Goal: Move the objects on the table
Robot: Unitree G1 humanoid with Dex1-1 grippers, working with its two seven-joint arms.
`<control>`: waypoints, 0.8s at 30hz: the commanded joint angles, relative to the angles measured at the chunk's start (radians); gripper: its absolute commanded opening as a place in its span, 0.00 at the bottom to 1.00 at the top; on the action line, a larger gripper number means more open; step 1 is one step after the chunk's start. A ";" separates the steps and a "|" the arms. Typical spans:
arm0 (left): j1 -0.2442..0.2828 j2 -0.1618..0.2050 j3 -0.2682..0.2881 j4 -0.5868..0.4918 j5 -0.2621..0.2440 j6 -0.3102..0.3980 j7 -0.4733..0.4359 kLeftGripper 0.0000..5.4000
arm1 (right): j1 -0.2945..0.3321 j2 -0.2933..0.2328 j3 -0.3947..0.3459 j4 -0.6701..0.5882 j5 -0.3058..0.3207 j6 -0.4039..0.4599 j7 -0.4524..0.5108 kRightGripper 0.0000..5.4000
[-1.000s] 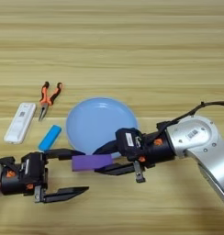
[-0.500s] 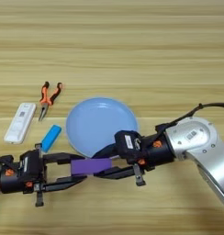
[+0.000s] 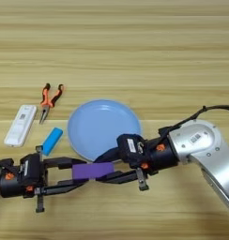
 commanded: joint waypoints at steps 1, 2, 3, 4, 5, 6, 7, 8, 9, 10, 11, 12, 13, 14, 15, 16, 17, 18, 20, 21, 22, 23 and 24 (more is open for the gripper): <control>-0.014 -0.004 -0.007 -0.003 0.002 -0.007 -0.005 0.25 | 0.004 -0.005 -0.011 0.001 0.011 0.004 -0.005 0.26; -0.014 -0.004 -0.007 -0.002 0.002 -0.008 -0.004 0.25 | 0.005 -0.005 -0.012 0.001 0.011 0.003 -0.005 0.26; -0.013 -0.004 -0.006 -0.003 0.002 -0.008 -0.004 0.25 | 0.006 -0.005 -0.013 0.000 0.012 0.004 -0.006 0.26; -0.011 -0.004 -0.005 -0.004 0.001 -0.008 -0.004 0.25 | 0.006 -0.005 -0.013 -0.001 0.014 0.005 -0.007 0.26; -0.010 -0.003 -0.004 -0.005 0.000 -0.009 -0.005 0.25 | 0.007 -0.003 -0.013 -0.003 0.015 0.006 -0.009 0.26; -0.008 -0.004 -0.004 0.001 0.002 -0.015 -0.005 0.25 | 0.008 0.000 -0.010 -0.001 0.014 0.004 -0.011 0.26; -0.009 -0.005 -0.003 0.005 0.004 -0.020 -0.006 0.25 | 0.010 0.002 -0.008 -0.001 0.012 0.000 -0.011 0.26; -0.009 -0.006 0.001 0.007 -0.002 -0.019 -0.006 0.25 | 0.011 0.004 -0.010 -0.003 0.018 0.001 -0.011 0.26; -0.011 -0.005 0.007 0.004 -0.007 -0.015 -0.005 0.25 | 0.010 0.007 -0.016 -0.008 0.028 0.007 -0.014 0.30; -0.012 -0.002 0.012 -0.004 -0.012 -0.010 -0.003 0.25 | 0.009 0.007 -0.023 -0.015 0.039 0.016 -0.016 0.32; -0.013 -0.001 0.016 -0.009 -0.015 -0.007 -0.002 0.25 | 0.008 0.009 -0.027 -0.019 0.045 0.021 -0.020 0.34; -0.012 0.000 0.018 -0.014 -0.015 -0.007 0.000 0.25 | 0.011 0.010 -0.029 -0.023 0.049 0.023 -0.026 0.37; -0.009 -0.001 0.019 -0.014 -0.015 -0.009 0.001 0.25 | 0.017 0.011 -0.031 -0.028 0.054 0.021 -0.030 0.38; -0.006 -0.003 0.019 -0.013 -0.016 -0.012 0.003 0.25 | 0.022 0.011 -0.034 -0.032 0.062 0.021 -0.034 0.39; -0.004 -0.004 0.019 -0.013 -0.017 -0.013 0.004 0.25 | 0.025 0.011 -0.040 -0.037 0.072 0.024 -0.036 0.42; -0.001 -0.005 0.019 -0.013 -0.018 -0.014 0.005 0.25 | 0.027 0.010 -0.047 -0.041 0.082 0.028 -0.038 0.44; 0.001 -0.005 0.019 -0.013 -0.017 -0.015 0.006 0.25 | 0.028 0.010 -0.052 -0.043 0.090 0.032 -0.038 0.47; 0.002 -0.006 0.018 -0.013 -0.017 -0.016 0.006 0.25 | 0.028 0.009 -0.056 -0.044 0.095 0.034 -0.040 0.48; 0.007 -0.009 0.019 -0.010 -0.016 -0.020 0.008 0.25 | 0.032 0.011 -0.067 -0.046 0.107 0.029 -0.049 0.53; 0.008 -0.012 0.020 -0.008 -0.017 -0.021 0.010 0.25 | 0.034 0.015 -0.075 -0.047 0.116 0.027 -0.053 0.54; 0.010 -0.014 0.021 -0.006 -0.018 -0.021 0.011 0.25 | 0.036 0.018 -0.080 -0.047 0.122 0.026 -0.055 0.57; 0.010 -0.015 0.023 -0.005 -0.017 -0.022 0.014 0.25 | 0.039 0.023 -0.088 -0.047 0.129 0.025 -0.061 0.59; 0.011 -0.016 0.025 -0.007 -0.018 -0.021 0.017 0.25 | 0.042 0.027 -0.096 -0.045 0.134 0.023 -0.067 0.60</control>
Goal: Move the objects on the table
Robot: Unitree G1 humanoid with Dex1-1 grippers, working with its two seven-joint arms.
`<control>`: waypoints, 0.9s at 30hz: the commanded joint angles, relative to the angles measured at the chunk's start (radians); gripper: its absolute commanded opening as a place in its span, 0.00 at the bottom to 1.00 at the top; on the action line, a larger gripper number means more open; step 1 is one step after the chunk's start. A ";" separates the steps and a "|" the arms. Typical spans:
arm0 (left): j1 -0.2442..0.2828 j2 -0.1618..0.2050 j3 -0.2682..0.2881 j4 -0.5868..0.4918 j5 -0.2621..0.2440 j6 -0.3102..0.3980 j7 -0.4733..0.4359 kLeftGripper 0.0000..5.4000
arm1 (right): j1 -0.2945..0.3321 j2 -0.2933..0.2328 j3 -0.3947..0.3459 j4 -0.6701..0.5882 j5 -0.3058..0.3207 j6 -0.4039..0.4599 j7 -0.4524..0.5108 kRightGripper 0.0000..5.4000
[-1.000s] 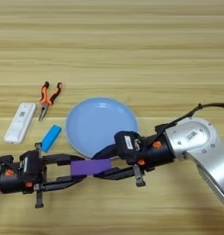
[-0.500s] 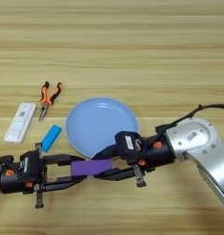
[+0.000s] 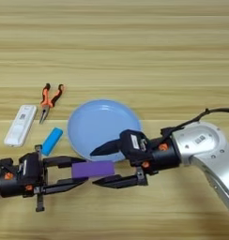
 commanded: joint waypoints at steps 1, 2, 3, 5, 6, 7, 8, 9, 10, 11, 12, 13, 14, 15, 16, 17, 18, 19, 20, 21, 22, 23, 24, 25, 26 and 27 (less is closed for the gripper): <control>0.004 -0.007 0.017 -0.008 -0.009 -0.013 0.015 0.25 | 0.012 0.018 -0.041 -0.010 0.032 -0.005 -0.028 0.63; 0.006 -0.008 0.020 -0.009 -0.010 -0.014 0.018 0.25 | 0.019 0.023 -0.051 -0.008 0.039 -0.011 -0.037 0.65; 0.009 -0.009 0.023 -0.010 -0.013 -0.015 0.022 0.25 | 0.026 0.031 -0.064 -0.006 0.051 -0.013 -0.044 0.67; 0.020 -0.012 0.029 -0.010 -0.020 -0.017 0.027 0.25 | 0.042 0.048 -0.101 -0.007 0.089 -0.013 -0.058 0.71; 0.026 -0.014 0.031 -0.008 -0.025 -0.019 0.029 0.25 | 0.048 0.055 -0.117 -0.007 0.101 -0.016 -0.067 0.73; 0.034 -0.017 0.033 -0.005 -0.026 -0.023 0.032 0.25 | 0.055 0.066 -0.135 -0.004 0.111 -0.022 -0.079 0.75; 0.043 -0.025 0.036 0.000 -0.028 -0.029 0.040 0.25 | 0.062 0.086 -0.158 0.004 0.125 -0.031 -0.102 0.76; 0.050 -0.031 0.038 0.004 -0.028 -0.033 0.047 0.25 | 0.067 0.108 -0.178 0.013 0.133 -0.039 -0.123 0.79; 0.055 -0.036 0.041 0.008 -0.028 -0.038 0.054 0.25 | 0.069 0.128 -0.193 0.023 0.141 -0.044 -0.144 0.81; 0.060 -0.041 0.045 0.010 -0.030 -0.040 0.062 0.25 | 0.071 0.148 -0.206 0.033 0.153 -0.045 -0.166 0.83; 0.065 -0.045 0.050 0.012 -0.032 -0.042 0.068 0.25 | 0.071 0.165 -0.215 0.043 0.159 -0.048 -0.184 0.85; 0.069 -0.047 0.056 0.013 -0.034 -0.043 0.073 0.25 | 0.070 0.182 -0.224 0.053 0.162 -0.054 -0.202 0.86; 0.074 -0.048 0.064 0.015 -0.039 -0.043 0.077 0.25 | 0.065 0.207 -0.234 0.066 0.164 -0.060 -0.228 0.89; 0.079 -0.048 0.072 0.017 -0.046 -0.043 0.081 0.25 | 0.059 0.229 -0.244 0.078 0.165 -0.067 -0.254 0.90; 0.085 -0.048 0.083 0.019 -0.052 -0.044 0.085 0.25 | 0.054 0.256 -0.256 0.090 0.170 -0.074 -0.282 0.92; 0.090 -0.049 0.094 0.021 -0.055 -0.047 0.093 0.25 | 0.049 0.281 -0.267 0.101 0.173 -0.080 -0.311 0.92; 0.095 -0.053 0.106 0.024 -0.058 -0.049 0.102 0.25 | 0.045 0.303 -0.276 0.112 0.170 -0.087 -0.338 0.96; 0.099 -0.060 0.121 0.027 -0.064 -0.049 0.115 0.25 | 0.042 0.324 -0.280 0.124 0.160 -0.100 -0.363 0.98; 0.101 -0.067 0.134 0.029 -0.070 -0.047 0.128 0.25 | 0.041 0.344 -0.285 0.135 0.151 -0.113 -0.383 1.00; 0.103 -0.076 0.150 0.032 -0.072 -0.047 0.146 0.25 | 0.039 0.365 -0.290 0.151 0.138 -0.129 -0.410 1.00; 0.104 -0.083 0.162 0.033 -0.074 -0.046 0.161 0.25 | 0.038 0.383 -0.294 0.166 0.127 -0.145 -0.431 1.00; 0.105 -0.089 0.172 0.034 -0.075 -0.044 0.173 0.25 | 0.038 0.395 -0.297 0.177 0.118 -0.158 -0.447 1.00; 0.106 -0.094 0.181 0.034 -0.074 -0.043 0.184 0.25 | 0.036 0.405 -0.298 0.187 0.107 -0.170 -0.462 1.00; 0.108 -0.097 0.187 0.035 -0.077 -0.041 0.191 0.25 | 0.034 0.412 -0.297 0.194 0.099 -0.178 -0.472 1.00; 0.110 -0.100 0.194 0.038 -0.078 -0.038 0.201 0.25 | 0.032 0.422 -0.297 0.202 0.090 -0.186 -0.486 1.00; 0.112 -0.104 0.201 0.044 -0.069 -0.037 0.214 0.25 | 0.030 0.431 -0.297 0.212 0.083 -0.192 -0.499 1.00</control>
